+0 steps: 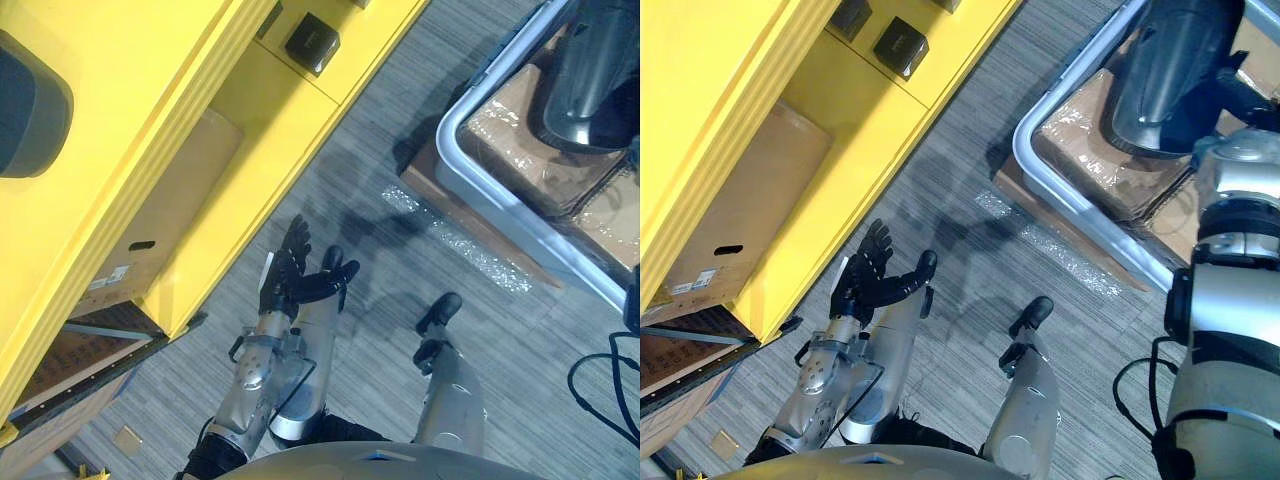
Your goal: Walk over and take three plastic housings, then place them on the shelf
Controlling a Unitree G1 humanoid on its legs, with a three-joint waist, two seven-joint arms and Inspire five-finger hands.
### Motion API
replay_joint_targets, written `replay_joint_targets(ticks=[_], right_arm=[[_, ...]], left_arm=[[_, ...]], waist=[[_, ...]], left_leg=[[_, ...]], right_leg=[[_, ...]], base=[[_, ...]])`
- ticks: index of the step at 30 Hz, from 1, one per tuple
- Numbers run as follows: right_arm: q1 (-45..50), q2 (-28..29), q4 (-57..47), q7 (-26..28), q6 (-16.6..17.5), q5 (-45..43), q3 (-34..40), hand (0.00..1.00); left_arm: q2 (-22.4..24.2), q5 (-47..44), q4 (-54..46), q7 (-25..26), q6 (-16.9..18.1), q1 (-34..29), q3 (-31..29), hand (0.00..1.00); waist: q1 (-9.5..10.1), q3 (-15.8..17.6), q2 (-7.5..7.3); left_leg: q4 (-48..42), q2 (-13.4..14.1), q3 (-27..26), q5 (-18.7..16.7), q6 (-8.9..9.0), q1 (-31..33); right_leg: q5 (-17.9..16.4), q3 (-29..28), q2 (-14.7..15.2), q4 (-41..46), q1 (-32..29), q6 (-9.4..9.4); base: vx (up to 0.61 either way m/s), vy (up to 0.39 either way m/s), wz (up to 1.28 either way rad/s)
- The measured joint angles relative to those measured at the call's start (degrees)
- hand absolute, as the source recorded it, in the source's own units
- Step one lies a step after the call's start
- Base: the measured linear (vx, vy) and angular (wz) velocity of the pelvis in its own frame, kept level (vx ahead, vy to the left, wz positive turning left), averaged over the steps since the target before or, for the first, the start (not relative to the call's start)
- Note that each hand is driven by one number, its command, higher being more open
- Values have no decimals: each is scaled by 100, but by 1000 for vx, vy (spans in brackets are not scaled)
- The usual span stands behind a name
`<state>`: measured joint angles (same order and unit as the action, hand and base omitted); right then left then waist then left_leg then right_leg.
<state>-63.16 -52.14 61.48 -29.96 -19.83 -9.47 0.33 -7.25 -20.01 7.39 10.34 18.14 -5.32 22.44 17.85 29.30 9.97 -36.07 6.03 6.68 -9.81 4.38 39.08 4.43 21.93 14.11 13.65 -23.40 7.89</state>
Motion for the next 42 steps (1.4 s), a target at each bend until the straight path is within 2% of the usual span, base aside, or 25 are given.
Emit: replay_joint_targets(ticks=[4, 6, 12, 16, 17, 19, 23, 25, 28, 30, 33, 34, 37, 42], right_arm=[[162, -39, -120, 254, 16, 474, 53, 0], [264, -38, -123, 597, 64, 537, 49, 0], [623, 168, -176, 1224, 318, 690, 18, 0], [1000, 588, -165, 1444, 657, 733, -17, 0], [1081, 751, -135, 1553, 786, 896, -110, 0], [1175, 982, -27, 1704, 825, 914, -218, 0], [1417, 1235, 139, 1677, 979, 913, -246, 0], [1459, 1238, 122, 1673, 1055, 951, -339, 0], [1459, 1237, -132, 1606, 1056, 1159, -471, 0], [1462, 1238, -368, 1629, 1052, 1374, -635, 0], [1463, 1256, -606, 1717, 1042, 1382, -671, 0], [1463, 1299, -683, 1722, 1036, 1495, -676, 0], [1463, 1340, -817, 1656, 1036, 1602, -675, 0], [1434, 1416, -1331, 1206, 1058, 2054, -680, 0]], left_arm=[[73, 12, -9, 172, 201, 49, -84, 100], [78, 37, -20, 297, 277, 56, -105, 100], [125, 260, -266, 708, 286, 51, -511, 100], [-26, 260, -355, 802, 292, 38, -903, 100], [-115, 253, -358, 724, 316, 1, -992, 100], [-264, 238, -359, 493, 352, -70, -1048, 100], [-447, 294, -655, -39, 556, -211, -975, 100], [-562, 529, -903, -126, 590, -94, -972, 100], [-941, 519, -995, -309, 635, 771, -1023, 100], [-1289, 482, -900, -441, 635, 1729, -1145, 100], [-1553, 339, -583, -489, 632, 2617, -1248, 100], [-1615, 158, -475, -523, 618, 2925, -1288, 100], [-1600, 21, -465, -608, 512, 3043, -1287, 100], [-1547, 356, -209, -661, 118, 3141, -1145, 100]], waist=[[-75, 0, -1], [-136, -1, -5], [-271, -5, -48], [-317, -12, -236], [-359, -14, -321], [-393, -31, -478], [-483, -26, -674], [-553, -37, -733], [-727, -31, -789], [-864, -37, -889], [-1036, -40, -1032], [-1155, -59, -1122], [-1352, -66, -1167], [-1405, -66, -1166]], left_leg=[[-17, 44, -3, 15, 0, 59], [21, 80, 2, 56, 33, 58], [43, 222, 61, 96, 73, -41], [352, 262, 99, 235, 162, -426], [505, 259, 146, 296, 192, -539], [720, 257, 160, 407, 212, -669], [1140, 240, 147, 627, 261, -1048], [1299, 242, 81, 716, 260, -1188], [1487, 269, -99, 806, 261, -1409], [1551, 319, -341, 819, 252, -1547], [1618, 350, -549, 832, 235, -1661], [1652, 360, -650, 840, 229, -1706], [1712, 365, -807, 834, 222, -1790], [1723, 456, -978, 822, 237, -1768]], right_leg=[[-58, -1, -1, 146, -113, -26], [-67, 6, -29, 153, -139, -41], [-104, 148, -151, 172, -18, -108], [-167, 221, -196, 145, 270, -204], [-187, 287, -231, 113, 377, -236], [-209, 326, -240, 93, 434, -270], [-164, 354, -264, -119, 727, -268], [-117, 303, -269, -202, 791, -281], [-10, 138, -281, -301, 850, -295], [129, -71, -311, -416, 855, -308], [249, -241, -332, -552, 854, -307], [310, -351, -345, -634, 849, -304], [358, -497, -347, -701, 824, -294], [409, -677, -425, -694, 641, -335]], base=[[-33, -14, -3], [0, -31, -3], [15, -43, 1], [-18, -63, 10], [-46, -81, 18], [-47, -65, 15], [-27, -51, 10], [-10, -7, -7], [-24, -6, -25], [-20, 16, -44], [-11, 21, -40], [1, 13, -27], [20, 9, -27], [22, -17, -22]])
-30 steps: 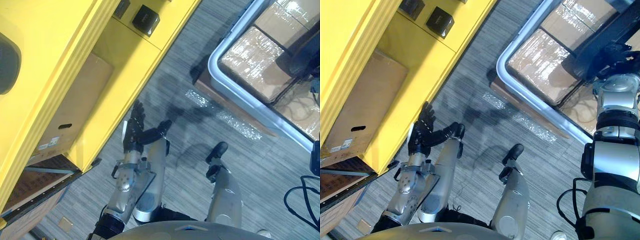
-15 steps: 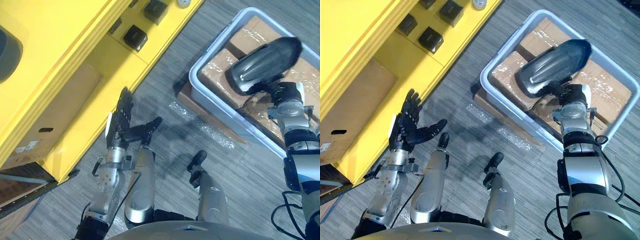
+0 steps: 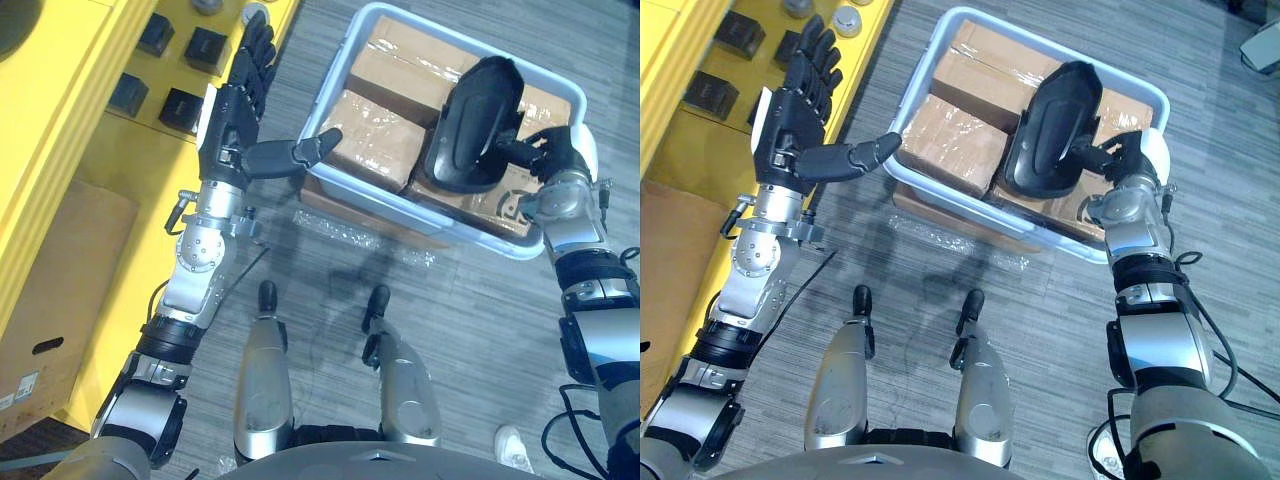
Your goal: Walk over and take three plastic housings, then place them on the shelf
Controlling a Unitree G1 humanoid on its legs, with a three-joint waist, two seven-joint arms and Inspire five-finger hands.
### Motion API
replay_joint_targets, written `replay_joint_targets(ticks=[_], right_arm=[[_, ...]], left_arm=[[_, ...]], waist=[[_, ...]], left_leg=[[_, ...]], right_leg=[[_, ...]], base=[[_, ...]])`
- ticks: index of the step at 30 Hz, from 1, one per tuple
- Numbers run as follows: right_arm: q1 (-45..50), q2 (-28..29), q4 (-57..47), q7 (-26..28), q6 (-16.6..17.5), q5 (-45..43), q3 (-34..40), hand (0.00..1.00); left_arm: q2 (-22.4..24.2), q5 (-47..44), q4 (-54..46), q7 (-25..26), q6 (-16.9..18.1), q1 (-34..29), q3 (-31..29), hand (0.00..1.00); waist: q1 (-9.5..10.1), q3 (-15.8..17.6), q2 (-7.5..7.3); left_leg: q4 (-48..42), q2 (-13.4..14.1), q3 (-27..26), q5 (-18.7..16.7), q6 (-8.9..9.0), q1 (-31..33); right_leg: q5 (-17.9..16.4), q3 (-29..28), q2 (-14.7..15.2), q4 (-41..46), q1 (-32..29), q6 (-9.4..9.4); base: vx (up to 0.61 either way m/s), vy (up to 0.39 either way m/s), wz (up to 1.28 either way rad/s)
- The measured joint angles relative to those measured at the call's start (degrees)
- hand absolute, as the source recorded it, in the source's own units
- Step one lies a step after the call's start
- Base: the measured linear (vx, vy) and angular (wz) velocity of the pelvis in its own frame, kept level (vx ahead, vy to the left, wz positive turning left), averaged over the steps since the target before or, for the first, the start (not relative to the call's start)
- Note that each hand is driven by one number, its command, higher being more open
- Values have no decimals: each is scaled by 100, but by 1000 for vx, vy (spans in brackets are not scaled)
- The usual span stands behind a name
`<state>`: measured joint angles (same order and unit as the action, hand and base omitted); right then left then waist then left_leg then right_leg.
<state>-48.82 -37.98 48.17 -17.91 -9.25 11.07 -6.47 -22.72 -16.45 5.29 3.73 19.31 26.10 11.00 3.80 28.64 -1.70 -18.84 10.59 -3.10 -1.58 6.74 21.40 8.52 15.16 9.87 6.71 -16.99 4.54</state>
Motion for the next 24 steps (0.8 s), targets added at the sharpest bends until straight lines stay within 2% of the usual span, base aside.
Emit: replay_joint_targets(ticks=[1, 3, 9, 18, 22, 24], right_arm=[[-23, 0, -59, -44, 2, 19, -8, 0], [-177, -1, -323, -245, 71, 216, -92, 0], [-583, 1, -793, -672, 510, 259, -361, 0], [-1072, 28, -1283, -1247, 1034, 905, -693, 0], [-1080, 28, -1435, -1309, 1398, 1136, -799, 0], [-1080, 28, -1471, -1362, 1696, 1360, -931, 0]], left_arm=[[22, 55, 85, -11, -83, 40, 13, 100], [83, -13, 322, -54, -468, 206, 59, 100], [385, -924, 907, -176, -1093, 835, 169, 100], [849, -2221, 1630, -232, -1596, 1252, 170, 100], [965, -3194, 1720, -367, -1823, 1287, 165, 100], [974, -3890, 1869, -582, -1958, 1389, 166, 100]], waist=[[-24, 0, 0], [-125, 0, 1], [-175, -1, 2], [-270, -2, 19], [-284, -2, 28], [-295, -2, 34]], left_leg=[[0, 2, 0, 0, 0, -2], [-16, 1, -35, -13, 12, -4], [-66, 9, -173, -38, 15, 35], [-90, 7, -282, -38, 14, 125], [-102, 5, -293, -39, 15, 95], [-103, 4, -306, -38, 14, 67]], right_leg=[[0, -3, -3, 5, -1, -1], [0, -53, 1, 33, -33, -1], [0, -205, 17, 134, -198, -1], [-7, -293, 54, 271, -405, -5], [-25, -305, 61, 327, -405, -19], [-26, -328, 62, 356, -403, -20]], base=[[18, -20, -5], [8, 0, -7], [-5, 7, -12], [13, 5, -4], [0, 0, 0], [-12, 0, -2]])
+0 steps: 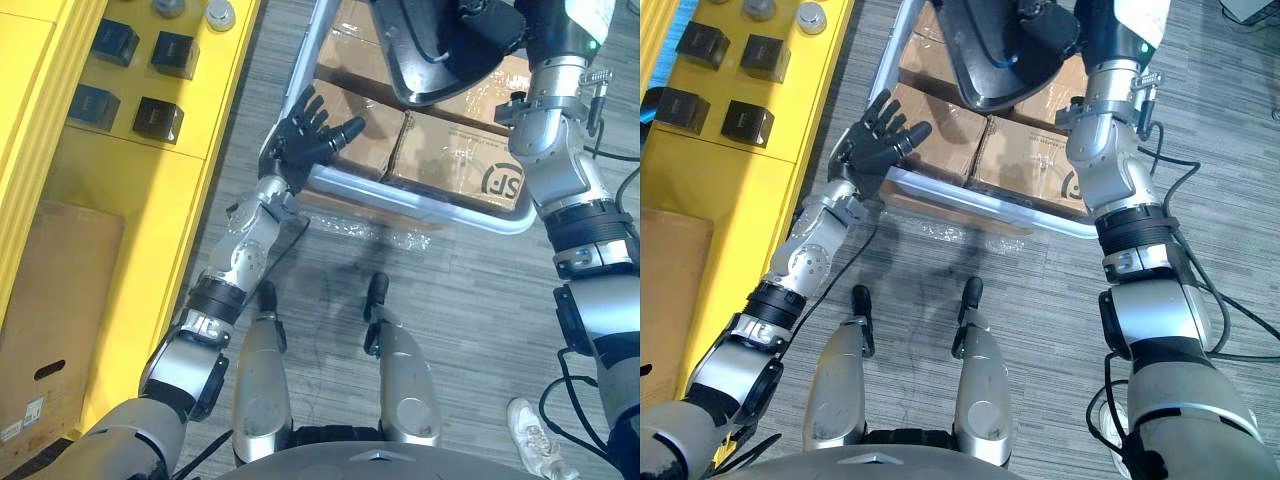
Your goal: Walk over and take three plastic housings, then place them on the shelf
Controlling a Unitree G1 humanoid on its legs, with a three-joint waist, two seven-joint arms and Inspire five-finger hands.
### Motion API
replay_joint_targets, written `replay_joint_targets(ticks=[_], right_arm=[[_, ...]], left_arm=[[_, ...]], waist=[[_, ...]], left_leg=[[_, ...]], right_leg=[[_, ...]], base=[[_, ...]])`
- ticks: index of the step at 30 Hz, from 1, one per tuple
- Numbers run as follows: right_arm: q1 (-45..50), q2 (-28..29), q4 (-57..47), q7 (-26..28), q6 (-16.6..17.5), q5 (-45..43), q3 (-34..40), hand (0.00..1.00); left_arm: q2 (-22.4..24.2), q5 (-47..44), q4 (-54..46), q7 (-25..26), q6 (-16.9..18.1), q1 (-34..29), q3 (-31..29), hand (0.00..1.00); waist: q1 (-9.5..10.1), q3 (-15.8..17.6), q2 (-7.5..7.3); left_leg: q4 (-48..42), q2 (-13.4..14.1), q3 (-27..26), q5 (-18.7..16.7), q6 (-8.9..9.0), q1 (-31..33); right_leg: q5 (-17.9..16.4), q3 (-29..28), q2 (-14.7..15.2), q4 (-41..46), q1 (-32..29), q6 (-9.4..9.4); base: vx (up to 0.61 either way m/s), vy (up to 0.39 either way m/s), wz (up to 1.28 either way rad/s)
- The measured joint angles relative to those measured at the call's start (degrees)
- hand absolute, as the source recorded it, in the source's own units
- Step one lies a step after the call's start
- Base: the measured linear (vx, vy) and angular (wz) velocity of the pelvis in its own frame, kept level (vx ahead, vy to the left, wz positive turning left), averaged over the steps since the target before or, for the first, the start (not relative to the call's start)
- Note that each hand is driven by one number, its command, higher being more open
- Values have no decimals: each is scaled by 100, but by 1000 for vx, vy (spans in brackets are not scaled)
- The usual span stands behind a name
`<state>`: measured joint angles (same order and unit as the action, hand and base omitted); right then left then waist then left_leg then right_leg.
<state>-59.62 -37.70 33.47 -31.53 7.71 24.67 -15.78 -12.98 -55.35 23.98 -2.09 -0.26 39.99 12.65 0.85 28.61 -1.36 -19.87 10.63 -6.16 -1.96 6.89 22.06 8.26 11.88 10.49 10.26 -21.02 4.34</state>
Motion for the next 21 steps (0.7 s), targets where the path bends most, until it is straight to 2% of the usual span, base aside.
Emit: replay_joint_targets(ticks=[3, 8, 14, 21], right_arm=[[5, 3, 0, -6, 364, 206, -198, 0], [187, 48, 15, -6, 747, 227, -374, 0], [509, 94, 234, -4, 1067, 450, -555, 0], [968, 295, 178, -27, 1183, 427, -485, 0]], left_arm=[[38, -758, 237, -239, -7, 151, -6, 100], [77, -1834, 347, -720, 36, 240, -17, 100], [92, -2132, 443, -1065, 159, 240, -10, 100], [91, -2014, 582, -865, 141, 187, 97, 100]], waist=[[-34, -2, 4], [-109, 4, 31], [-150, -2, 96], [-159, -5, 208]], left_leg=[[9, -10, -52, 1, -2, -74], [105, -26, -115, 21, -14, -252], [355, -78, -145, 90, -19, -566], [565, -124, -153, 132, -24, -889]], right_leg=[[-1, -65, 10, 42, 11, -1], [0, -107, 20, 41, 117, 0], [2, -102, 34, -101, 360, 7], [51, -64, 38, -373, 733, 59]], base=[[-21, 6, -7], [8, 1, -3], [5, 1, 0], [37, 14, 3]])
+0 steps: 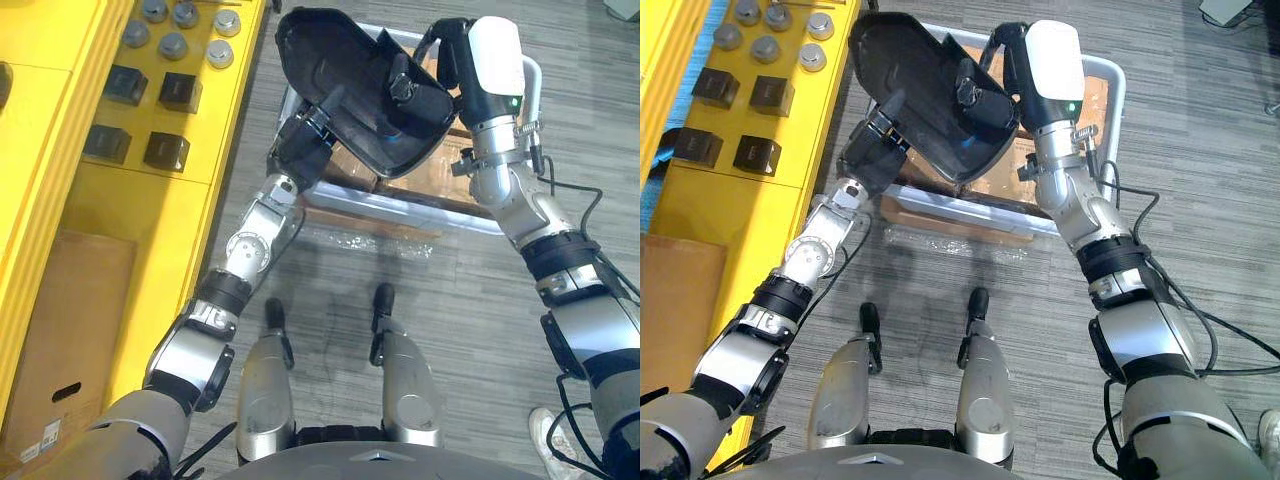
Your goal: Walk over and take three plastic housings, then place them on the shelf
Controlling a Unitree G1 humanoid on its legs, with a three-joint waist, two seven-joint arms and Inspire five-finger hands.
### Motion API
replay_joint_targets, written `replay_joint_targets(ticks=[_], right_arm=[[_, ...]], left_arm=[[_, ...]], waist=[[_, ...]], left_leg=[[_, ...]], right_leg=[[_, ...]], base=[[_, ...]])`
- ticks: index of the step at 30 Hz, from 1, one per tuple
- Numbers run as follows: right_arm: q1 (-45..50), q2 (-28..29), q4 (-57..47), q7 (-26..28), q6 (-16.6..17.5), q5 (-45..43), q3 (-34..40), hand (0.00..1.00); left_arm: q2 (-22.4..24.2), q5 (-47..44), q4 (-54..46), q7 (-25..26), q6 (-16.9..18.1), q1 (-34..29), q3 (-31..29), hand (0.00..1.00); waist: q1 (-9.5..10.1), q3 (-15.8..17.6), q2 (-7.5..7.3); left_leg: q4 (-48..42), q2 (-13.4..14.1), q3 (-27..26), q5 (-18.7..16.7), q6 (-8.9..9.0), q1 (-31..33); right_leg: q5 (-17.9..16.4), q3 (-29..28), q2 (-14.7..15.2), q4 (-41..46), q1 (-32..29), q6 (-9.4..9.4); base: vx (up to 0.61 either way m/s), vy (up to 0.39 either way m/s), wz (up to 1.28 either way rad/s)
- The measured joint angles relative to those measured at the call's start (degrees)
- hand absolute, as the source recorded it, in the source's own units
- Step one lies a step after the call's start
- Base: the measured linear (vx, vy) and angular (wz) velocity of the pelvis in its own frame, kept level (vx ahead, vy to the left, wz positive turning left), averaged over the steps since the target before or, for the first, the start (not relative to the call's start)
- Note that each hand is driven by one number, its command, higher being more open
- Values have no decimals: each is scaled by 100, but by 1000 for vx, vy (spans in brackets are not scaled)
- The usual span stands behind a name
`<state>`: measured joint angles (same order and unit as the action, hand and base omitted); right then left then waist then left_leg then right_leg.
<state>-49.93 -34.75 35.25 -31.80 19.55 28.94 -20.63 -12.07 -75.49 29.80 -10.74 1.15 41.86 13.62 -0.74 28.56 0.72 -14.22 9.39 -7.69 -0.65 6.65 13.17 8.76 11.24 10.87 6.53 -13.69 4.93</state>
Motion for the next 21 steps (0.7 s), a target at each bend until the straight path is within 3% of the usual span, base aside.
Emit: replay_joint_targets(ticks=[2, 7, 8, 14, 17, 21], right_arm=[[223, 144, -154, -17, 18, 2, 114, 0], [710, 291, -893, -17, 228, 280, 106, 0], [738, 292, -912, 1, 231, 405, 50, 0], [1169, 328, -954, 33, 235, 400, -66, 0], [1354, 362, -1033, 64, 235, 388, -68, 0], [1744, 426, -1109, 141, 229, 99, 57, 0]], left_arm=[[-15, 609, -5, 192, -47, -54, 1, 100], [-147, 1797, -19, 323, -695, -314, 333, 100], [-152, 1948, -21, 323, -831, -400, 395, 0], [-146, 1982, -20, 480, -1172, -696, 640, 0], [-109, 1935, -21, 561, -1148, -832, 735, 0], [-69, 1415, -81, 528, -858, -1058, 799, 0]], waist=[[-17, -5, 10], [-80, -14, 33], [-85, -16, 35], [-76, -79, 126], [-91, -124, 185], [-94, -175, 211]], left_leg=[[65, -8, -1, 0, 1, -115], [157, -28, -40, -20, 16, -329], [170, -29, -50, -27, 17, -394], [193, -32, -102, -83, 15, -575], [259, -30, -122, -83, 17, -672], [338, -25, -124, -95, 29, -815]], right_leg=[[5, 22, -2, -81, 128, 8], [21, 20, -2, -217, 343, 32], [31, 18, -6, -276, 418, 46], [59, -4, -13, -395, 609, 56], [104, -6, -36, -531, 718, 56], [159, -5, -71, -721, 915, 69]], base=[[57, 13, 1], [39, 17, -2], [11, 16, -4], [-1, 11, -5], [18, 2, -4], [0, 0, 0]])
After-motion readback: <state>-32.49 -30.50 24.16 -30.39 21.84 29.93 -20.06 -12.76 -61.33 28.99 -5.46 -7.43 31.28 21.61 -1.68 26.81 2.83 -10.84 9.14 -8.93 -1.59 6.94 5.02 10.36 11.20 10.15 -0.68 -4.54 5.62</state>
